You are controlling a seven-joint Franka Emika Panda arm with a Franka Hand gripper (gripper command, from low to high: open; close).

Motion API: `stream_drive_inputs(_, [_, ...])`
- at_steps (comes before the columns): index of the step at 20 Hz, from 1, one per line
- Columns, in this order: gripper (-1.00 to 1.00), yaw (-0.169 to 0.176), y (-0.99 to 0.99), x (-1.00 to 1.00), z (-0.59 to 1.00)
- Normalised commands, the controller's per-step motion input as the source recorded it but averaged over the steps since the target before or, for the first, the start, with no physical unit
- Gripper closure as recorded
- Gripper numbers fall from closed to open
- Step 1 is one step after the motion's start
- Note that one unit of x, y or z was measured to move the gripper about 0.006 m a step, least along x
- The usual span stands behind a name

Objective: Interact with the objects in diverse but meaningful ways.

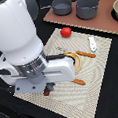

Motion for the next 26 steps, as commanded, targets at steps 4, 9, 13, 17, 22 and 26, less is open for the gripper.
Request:
stream_drive_inputs(4, [1.00,-0.034,-0.28,0.86,0.15])
stream_drive_inputs(9, [1.00,-0.024,-0.19,0.89,0.04])
stream_drive_inputs(13, [1.00,-0.012,-0.03,0.81,0.00])
stream_drive_inputs(17, [1.00,0.000,0.07,0.58,0.00])
stream_drive_inputs(22, [1.00,0.000,0.12,0.51,0.04])
stream_drive_inputs(26, [-1.00,0.000,0.08,0.39,0.24])
